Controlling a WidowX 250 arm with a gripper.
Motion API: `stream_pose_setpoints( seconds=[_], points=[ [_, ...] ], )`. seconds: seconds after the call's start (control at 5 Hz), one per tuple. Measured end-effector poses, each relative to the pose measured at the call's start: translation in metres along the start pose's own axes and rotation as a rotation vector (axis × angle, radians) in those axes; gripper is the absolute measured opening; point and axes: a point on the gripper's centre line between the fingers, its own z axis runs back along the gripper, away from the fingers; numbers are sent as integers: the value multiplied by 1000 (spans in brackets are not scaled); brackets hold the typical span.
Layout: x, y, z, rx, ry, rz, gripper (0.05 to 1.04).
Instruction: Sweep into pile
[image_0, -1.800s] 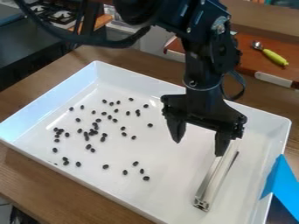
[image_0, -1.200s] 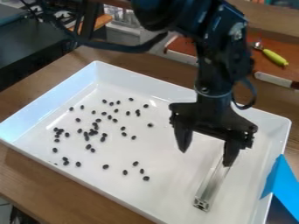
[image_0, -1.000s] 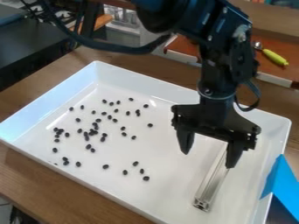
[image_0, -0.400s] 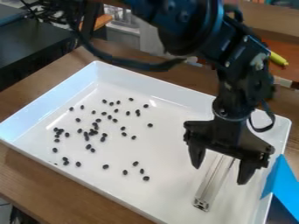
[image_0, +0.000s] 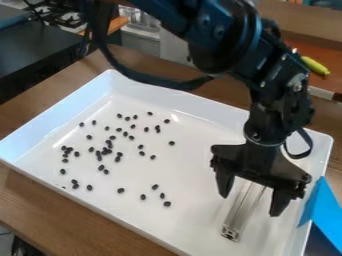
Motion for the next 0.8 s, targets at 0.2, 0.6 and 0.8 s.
stream_pose_setpoints(
  seconds=[0.2, 0.6, 0.8],
  points=[
    [2, 0, 1, -20, -1, -4, 687],
    [-5, 16, -3, -37, 17, 3, 352],
    [-11, 29, -3, -53, 15, -14, 352]
  ],
)
